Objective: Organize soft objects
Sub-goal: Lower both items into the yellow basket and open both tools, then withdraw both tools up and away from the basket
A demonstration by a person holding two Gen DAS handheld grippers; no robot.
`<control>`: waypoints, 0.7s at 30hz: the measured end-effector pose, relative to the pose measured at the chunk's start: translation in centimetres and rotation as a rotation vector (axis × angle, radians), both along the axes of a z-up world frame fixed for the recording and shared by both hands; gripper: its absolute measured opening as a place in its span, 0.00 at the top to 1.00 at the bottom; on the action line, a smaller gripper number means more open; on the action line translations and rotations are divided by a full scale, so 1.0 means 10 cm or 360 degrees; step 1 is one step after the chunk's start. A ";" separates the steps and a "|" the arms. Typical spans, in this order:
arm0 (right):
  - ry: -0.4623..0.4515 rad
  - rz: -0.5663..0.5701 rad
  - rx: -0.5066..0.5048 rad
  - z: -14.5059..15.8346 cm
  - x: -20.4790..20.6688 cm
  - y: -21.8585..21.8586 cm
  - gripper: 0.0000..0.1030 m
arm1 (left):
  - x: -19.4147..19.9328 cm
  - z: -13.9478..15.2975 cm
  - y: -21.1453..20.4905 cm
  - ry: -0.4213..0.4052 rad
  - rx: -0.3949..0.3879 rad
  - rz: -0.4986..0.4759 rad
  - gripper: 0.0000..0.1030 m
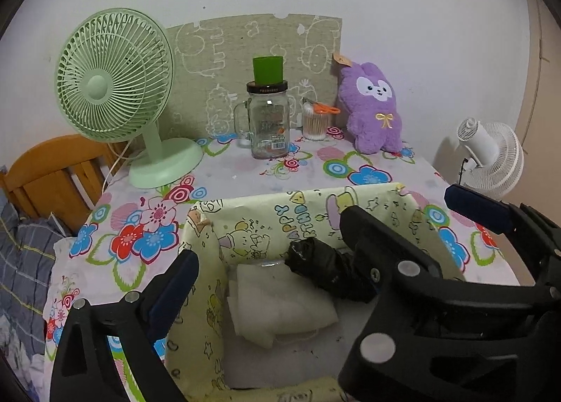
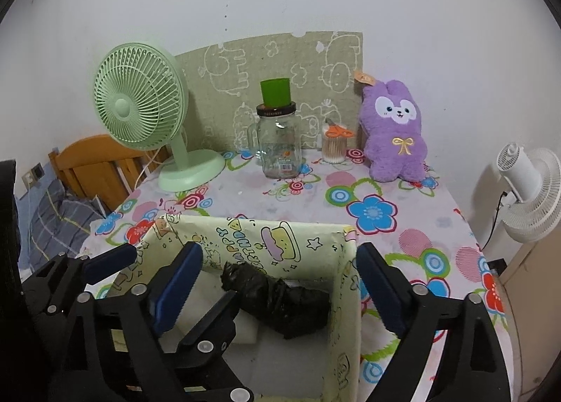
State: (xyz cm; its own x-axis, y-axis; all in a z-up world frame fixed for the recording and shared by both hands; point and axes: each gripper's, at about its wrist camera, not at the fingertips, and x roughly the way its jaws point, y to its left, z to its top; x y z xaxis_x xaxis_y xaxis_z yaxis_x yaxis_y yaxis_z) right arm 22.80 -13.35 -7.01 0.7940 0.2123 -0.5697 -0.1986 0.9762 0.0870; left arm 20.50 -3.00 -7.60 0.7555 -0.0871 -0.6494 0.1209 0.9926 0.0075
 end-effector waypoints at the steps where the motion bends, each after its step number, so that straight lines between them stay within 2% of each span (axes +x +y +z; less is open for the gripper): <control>1: -0.0005 -0.0003 -0.0001 0.01 -0.02 -0.01 0.08 | -0.03 0.02 -0.01 -0.0002 -0.0002 -0.0005 0.03; 21: -0.0147 -0.0015 -0.0029 0.40 -0.68 -0.01 0.05 | -0.66 0.42 -0.02 -0.0184 0.0043 -0.0025 0.03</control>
State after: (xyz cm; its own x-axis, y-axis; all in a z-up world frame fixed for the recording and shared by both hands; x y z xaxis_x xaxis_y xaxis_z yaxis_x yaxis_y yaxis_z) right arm 16.01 -13.40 -3.03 0.8452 0.1951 -0.4975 -0.1960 0.9793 0.0511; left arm 13.91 -3.20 -3.44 0.8242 -0.0829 -0.5602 0.1330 0.9899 0.0492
